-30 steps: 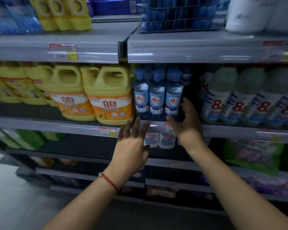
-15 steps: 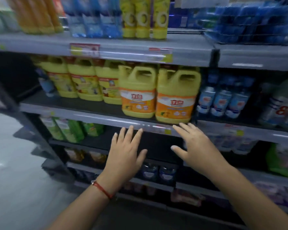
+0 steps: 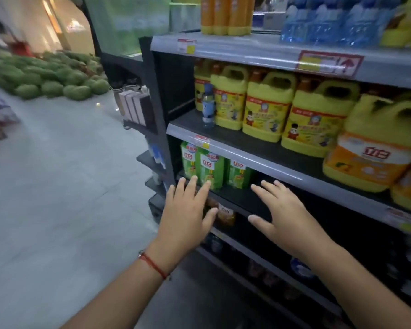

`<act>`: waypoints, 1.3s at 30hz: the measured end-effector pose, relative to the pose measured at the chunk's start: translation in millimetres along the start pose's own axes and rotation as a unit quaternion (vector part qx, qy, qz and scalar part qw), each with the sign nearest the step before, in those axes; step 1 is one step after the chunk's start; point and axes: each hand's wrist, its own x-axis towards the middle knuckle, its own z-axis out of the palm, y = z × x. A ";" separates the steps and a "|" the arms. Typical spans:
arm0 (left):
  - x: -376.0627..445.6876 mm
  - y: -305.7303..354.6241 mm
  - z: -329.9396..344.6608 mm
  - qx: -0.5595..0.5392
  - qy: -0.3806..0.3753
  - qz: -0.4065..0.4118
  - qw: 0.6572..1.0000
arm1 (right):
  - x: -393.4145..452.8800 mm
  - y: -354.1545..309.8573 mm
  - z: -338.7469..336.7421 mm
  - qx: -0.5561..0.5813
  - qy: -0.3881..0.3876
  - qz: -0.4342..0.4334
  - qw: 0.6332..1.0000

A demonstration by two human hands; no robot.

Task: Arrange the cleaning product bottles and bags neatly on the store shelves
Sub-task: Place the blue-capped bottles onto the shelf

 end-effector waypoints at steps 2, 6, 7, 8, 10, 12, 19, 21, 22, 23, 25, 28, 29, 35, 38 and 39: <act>9.8 -15.9 1.6 -0.006 0.001 -0.010 1.000 | 24.9 -11.4 3.9 -0.002 -0.006 -0.009 1.000; 43.3 -43.1 10.0 -0.017 -0.009 -0.014 1.000 | 80.6 -23.6 16.2 -0.004 -0.010 -0.009 1.000; 55.9 -50.4 13.5 -0.015 -0.011 -0.012 1.000 | 95.9 -26.3 18.6 -0.003 -0.011 -0.008 1.000; 69.7 -57.2 17.1 -0.013 -0.012 -0.009 1.000 | 111.2 -28.5 20.9 0.000 -0.014 -0.005 1.000; 100.8 -71.4 23.6 -0.016 -0.009 -0.001 1.000 | 142.0 -32.1 24.4 0.022 -0.015 0.004 1.000; 136.4 -85.1 26.9 -0.018 -0.003 0.011 1.000 | 174.0 -31.7 27.3 0.055 -0.011 0.015 0.998; 272.1 -118.1 34.4 -0.016 -0.011 0.062 0.998 | 277.2 -24.1 32.3 0.069 -0.027 0.070 0.995; 299.5 -123.6 39.6 -0.061 -0.008 0.076 0.995 | 293.0 -24.9 35.1 0.072 -0.023 0.082 0.994; 312.6 -125.6 40.5 -0.083 -0.032 0.070 0.994 | 298.9 -25.1 37.0 0.073 -0.016 0.088 0.993; 326.0 -127.1 42.2 -0.111 -0.053 0.062 0.990 | 303.8 -25.9 38.0 0.072 -0.008 0.092 0.993; 350.1 -127.0 42.2 -0.216 -0.041 0.044 0.975 | 311.5 -27.5 40.3 0.072 0.003 0.105 0.992; 381.8 -129.5 51.2 -0.410 -0.008 0.039 0.911 | 320.4 -32.5 46.2 0.078 0.025 0.140 0.987; 392.7 -130.8 56.3 -0.433 -0.021 0.048 0.900 | 322.4 -36.0 47.5 0.082 0.031 0.159 0.983; 424.8 -143.7 66.3 -0.482 -0.086 0.084 0.868 | 328.9 -72.5 34.4 0.117 0.012 0.283 0.952; 412.2 -154.3 54.1 -0.522 -0.104 0.123 0.838 | 327.0 -95.8 30.4 0.168 0.056 0.333 0.926; 404.9 -157.6 47.7 -0.540 -0.116 0.131 0.823 | 326.2 -105.9 31.2 0.194 0.087 0.340 0.916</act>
